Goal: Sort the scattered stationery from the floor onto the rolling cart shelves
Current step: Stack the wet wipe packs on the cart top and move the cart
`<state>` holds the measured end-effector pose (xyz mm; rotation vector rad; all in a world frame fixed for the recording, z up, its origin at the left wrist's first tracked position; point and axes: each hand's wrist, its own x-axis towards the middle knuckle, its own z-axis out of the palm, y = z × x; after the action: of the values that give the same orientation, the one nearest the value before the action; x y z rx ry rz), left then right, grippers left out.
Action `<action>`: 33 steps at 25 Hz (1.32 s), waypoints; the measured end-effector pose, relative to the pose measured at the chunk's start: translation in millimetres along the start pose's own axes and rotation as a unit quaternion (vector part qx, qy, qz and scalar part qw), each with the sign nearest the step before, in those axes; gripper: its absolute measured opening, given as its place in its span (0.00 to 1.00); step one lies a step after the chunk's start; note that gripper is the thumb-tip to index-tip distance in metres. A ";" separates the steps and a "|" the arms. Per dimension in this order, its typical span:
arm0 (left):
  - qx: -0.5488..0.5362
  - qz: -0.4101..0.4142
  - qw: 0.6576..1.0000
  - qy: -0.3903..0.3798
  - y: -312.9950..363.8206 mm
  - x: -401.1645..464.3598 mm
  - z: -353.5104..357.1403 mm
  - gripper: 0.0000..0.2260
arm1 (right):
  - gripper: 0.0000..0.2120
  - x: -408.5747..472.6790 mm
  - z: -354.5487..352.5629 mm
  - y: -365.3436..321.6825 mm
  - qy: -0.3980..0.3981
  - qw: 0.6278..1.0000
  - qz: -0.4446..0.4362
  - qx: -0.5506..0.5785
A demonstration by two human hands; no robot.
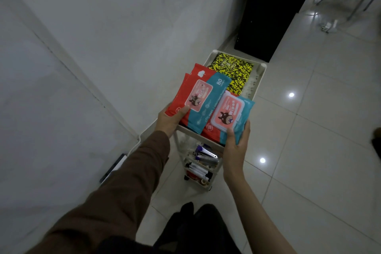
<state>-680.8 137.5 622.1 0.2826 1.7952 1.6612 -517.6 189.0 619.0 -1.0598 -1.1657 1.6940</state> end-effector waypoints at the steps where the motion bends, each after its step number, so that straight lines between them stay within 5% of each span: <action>1: 0.001 -0.003 1.000 -0.008 0.0 1.7 -5.0 0.14 | 0.22 -4.4 3.2 2.3 0.007 1.000 0.001 0.006; 12: 0.027 -0.013 0.999 -0.043 -9.8 -10.0 -9.4 0.19 | 0.25 -16.8 -11.7 4.0 0.013 0.997 0.069 -0.020; 17: 0.000 0.007 1.000 0.000 -12.9 -22.3 -11.3 0.13 | 0.21 -11.1 -12.9 2.7 -0.039 0.997 0.065 -0.024; 23: -0.025 0.034 0.994 0.097 -17.7 -29.7 -7.0 0.18 | 0.20 26.5 -6.6 -11.6 -0.108 0.989 0.063 -0.076; 33: -0.036 0.026 0.998 0.047 5.5 25.0 -18.5 0.13 | 0.19 51.8 29.6 -5.9 -0.076 0.995 0.052 -0.038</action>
<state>-712.1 137.9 618.7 0.2239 1.8040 1.7982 -561.2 230.1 621.4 -1.0691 -1.2996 1.8501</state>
